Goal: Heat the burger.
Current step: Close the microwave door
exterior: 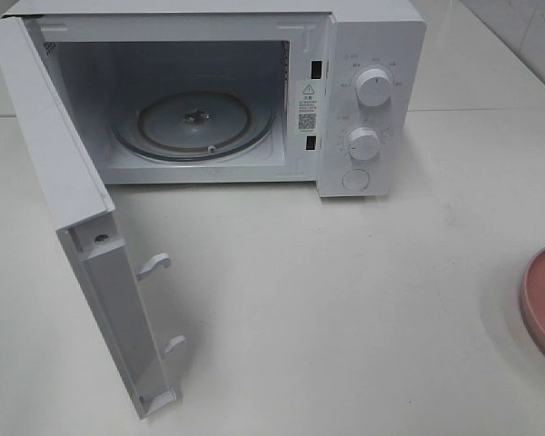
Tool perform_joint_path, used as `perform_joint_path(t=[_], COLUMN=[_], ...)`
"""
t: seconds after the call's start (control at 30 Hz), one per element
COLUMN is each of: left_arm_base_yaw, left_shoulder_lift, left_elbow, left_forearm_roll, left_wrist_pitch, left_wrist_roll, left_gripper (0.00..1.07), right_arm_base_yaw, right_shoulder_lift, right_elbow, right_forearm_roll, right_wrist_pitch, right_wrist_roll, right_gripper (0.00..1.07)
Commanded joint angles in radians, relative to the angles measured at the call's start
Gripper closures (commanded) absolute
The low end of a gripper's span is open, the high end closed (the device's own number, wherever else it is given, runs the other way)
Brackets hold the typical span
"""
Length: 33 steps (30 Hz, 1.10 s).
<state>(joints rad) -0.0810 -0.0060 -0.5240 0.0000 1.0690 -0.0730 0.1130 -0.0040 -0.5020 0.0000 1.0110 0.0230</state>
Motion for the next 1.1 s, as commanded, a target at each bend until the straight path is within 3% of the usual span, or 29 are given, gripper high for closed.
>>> perform_joint_path(t=[0.03,1.1], left_arm_base_yaw=[0.004,0.004], left_shoulder_lift=[-0.014,-0.014], left_elbow=[-0.001,-0.001], left_forearm_roll=[0.000,0.000], left_wrist_pitch=[-0.003,-0.003], left_wrist_roll=[-0.002,-0.002], left_gripper=[0.09,0.09], right_arm_base_yaw=[-0.007,-0.007], right_shoulder_lift=[-0.028,-0.027], right_elbow=[0.003,0.003], right_forearm_roll=[0.000,0.000], right_wrist_pitch=[-0.016,-0.016], right_wrist_roll=[-0.011,-0.011], right_gripper=[0.31,0.32])
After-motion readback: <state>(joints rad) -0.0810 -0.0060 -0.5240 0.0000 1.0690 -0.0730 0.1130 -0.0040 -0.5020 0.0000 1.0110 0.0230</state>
